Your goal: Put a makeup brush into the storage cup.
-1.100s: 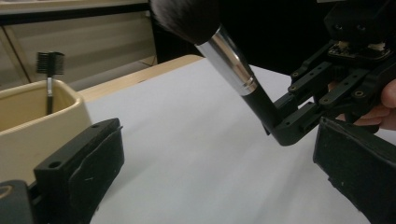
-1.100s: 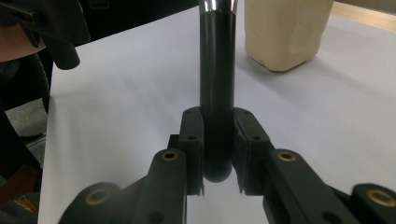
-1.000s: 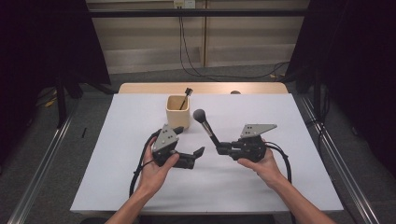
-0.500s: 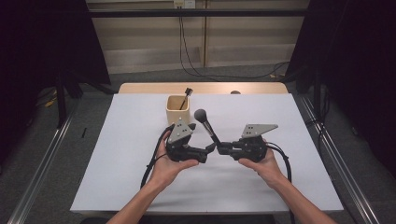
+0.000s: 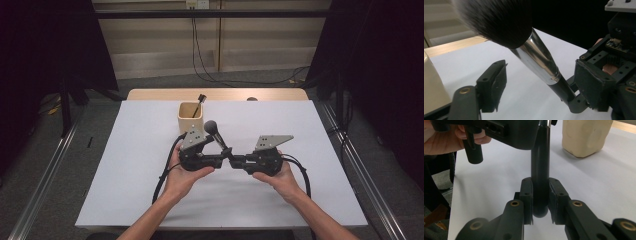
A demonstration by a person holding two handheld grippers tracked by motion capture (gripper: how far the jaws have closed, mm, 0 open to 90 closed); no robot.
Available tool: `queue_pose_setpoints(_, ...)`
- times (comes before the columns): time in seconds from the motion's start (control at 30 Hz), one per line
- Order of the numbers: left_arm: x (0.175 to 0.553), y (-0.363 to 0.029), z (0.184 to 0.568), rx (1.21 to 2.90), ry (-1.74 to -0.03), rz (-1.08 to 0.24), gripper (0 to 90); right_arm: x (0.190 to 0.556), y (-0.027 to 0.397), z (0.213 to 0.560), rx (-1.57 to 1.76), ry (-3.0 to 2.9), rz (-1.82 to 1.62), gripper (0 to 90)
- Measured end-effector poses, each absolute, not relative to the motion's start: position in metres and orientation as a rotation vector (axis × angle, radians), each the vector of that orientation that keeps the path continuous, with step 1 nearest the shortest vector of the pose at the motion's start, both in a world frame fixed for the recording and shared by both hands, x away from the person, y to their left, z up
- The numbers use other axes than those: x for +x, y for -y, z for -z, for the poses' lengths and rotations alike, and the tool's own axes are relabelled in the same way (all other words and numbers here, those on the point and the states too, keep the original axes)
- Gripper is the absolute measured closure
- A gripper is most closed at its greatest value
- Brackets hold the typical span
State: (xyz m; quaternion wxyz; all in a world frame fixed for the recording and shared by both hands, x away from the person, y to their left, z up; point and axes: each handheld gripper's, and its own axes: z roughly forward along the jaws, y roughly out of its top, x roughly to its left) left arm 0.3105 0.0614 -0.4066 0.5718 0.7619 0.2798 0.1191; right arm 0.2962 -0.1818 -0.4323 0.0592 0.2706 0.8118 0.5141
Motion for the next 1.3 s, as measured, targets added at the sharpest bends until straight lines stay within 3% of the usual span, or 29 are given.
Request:
queue_pose_setpoints(0.07, 0.3109, -0.0625, 0.4057, 1.778, -0.660, -0.277, 41.3, 0.2962, 0.1814, 0.4329, 0.822, -2.462, -1.556, 75.9)
queue_pose_setpoints(0.27, 0.3136, -0.0671, 0.4043, 1.743, -0.674, -0.246, 55.6, 0.2958, 0.1789, 0.4340, 0.820, -2.463, -1.550, 75.8)
queue_pose_setpoints(0.4, 0.3140, -0.0678, 0.4042, 1.729, -0.671, -0.220, 59.7, 0.2957, 0.1781, 0.4341, 0.820, -2.461, -1.547, 75.8)
queue_pose_setpoints(1.3, 0.3154, -0.0623, 0.4022, 1.705, -0.592, -0.116, 70.9, 0.2958, 0.1741, 0.4401, 0.828, -2.448, -1.553, 74.6)
